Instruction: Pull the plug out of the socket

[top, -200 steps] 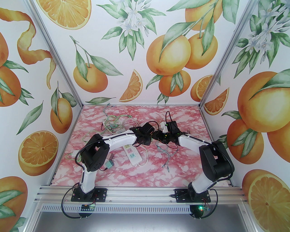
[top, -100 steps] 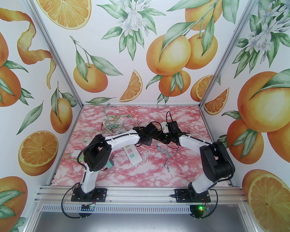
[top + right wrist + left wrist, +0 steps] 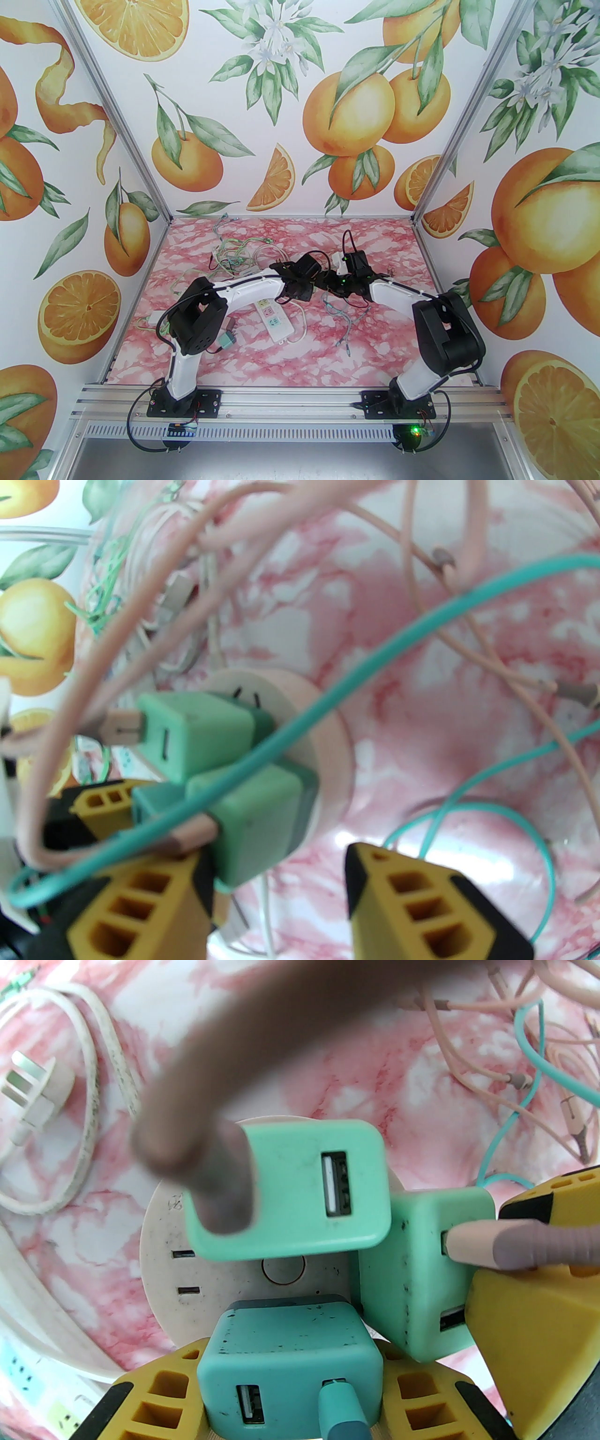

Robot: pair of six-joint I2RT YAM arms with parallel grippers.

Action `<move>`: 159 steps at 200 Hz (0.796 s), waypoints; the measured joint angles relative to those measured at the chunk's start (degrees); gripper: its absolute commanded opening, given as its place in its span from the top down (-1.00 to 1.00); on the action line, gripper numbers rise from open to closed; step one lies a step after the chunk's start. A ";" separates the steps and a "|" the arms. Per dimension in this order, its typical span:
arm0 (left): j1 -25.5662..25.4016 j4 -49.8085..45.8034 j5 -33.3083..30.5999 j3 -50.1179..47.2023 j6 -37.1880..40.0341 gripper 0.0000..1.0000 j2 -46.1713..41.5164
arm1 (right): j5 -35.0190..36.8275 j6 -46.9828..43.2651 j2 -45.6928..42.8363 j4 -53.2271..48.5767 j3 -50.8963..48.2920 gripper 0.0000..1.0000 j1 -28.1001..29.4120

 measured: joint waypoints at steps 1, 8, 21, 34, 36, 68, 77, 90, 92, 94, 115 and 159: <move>0.02 0.02 0.07 -0.02 -0.04 0.38 0.00 | 0.00 0.00 0.00 0.00 0.00 0.00 0.02; 0.28 0.17 0.76 -0.13 -0.15 0.38 -0.02 | 0.02 0.02 0.04 0.11 0.00 0.00 0.11; 0.44 0.42 1.29 -0.31 -0.31 0.39 -0.20 | -0.02 0.00 0.04 0.17 -0.02 0.00 0.11; 0.46 0.50 1.40 -0.35 -0.33 0.38 -0.22 | -0.04 0.00 0.11 0.20 0.00 0.01 0.11; 0.44 0.48 1.42 -0.35 -0.31 0.38 -0.22 | -0.04 0.00 0.11 0.20 0.00 0.01 0.11; 0.09 -0.13 0.52 0.15 0.17 0.39 -0.13 | -0.04 0.00 0.11 0.22 0.00 0.01 0.11; -0.11 -0.83 -0.02 0.79 0.35 0.40 0.15 | -0.04 0.00 0.11 0.22 0.00 0.01 0.11; -0.46 -2.05 -1.01 1.86 0.87 0.40 0.63 | -0.07 0.00 0.09 0.20 0.00 0.01 -0.02; -0.50 -2.16 -1.05 1.97 0.92 0.40 0.70 | -0.09 -0.02 0.09 0.17 0.00 0.01 -0.02; -0.55 -2.36 -1.20 2.12 1.07 0.40 0.76 | -0.11 0.00 0.09 0.17 0.00 0.01 -0.02; -1.07 -4.04 -2.95 3.56 1.75 0.40 1.36 | -0.17 -0.04 0.07 0.07 0.00 0.01 -0.13; -1.55 -5.60 -4.61 4.42 2.21 0.40 1.64 | -0.28 -0.24 0.02 -0.20 0.00 0.01 -0.11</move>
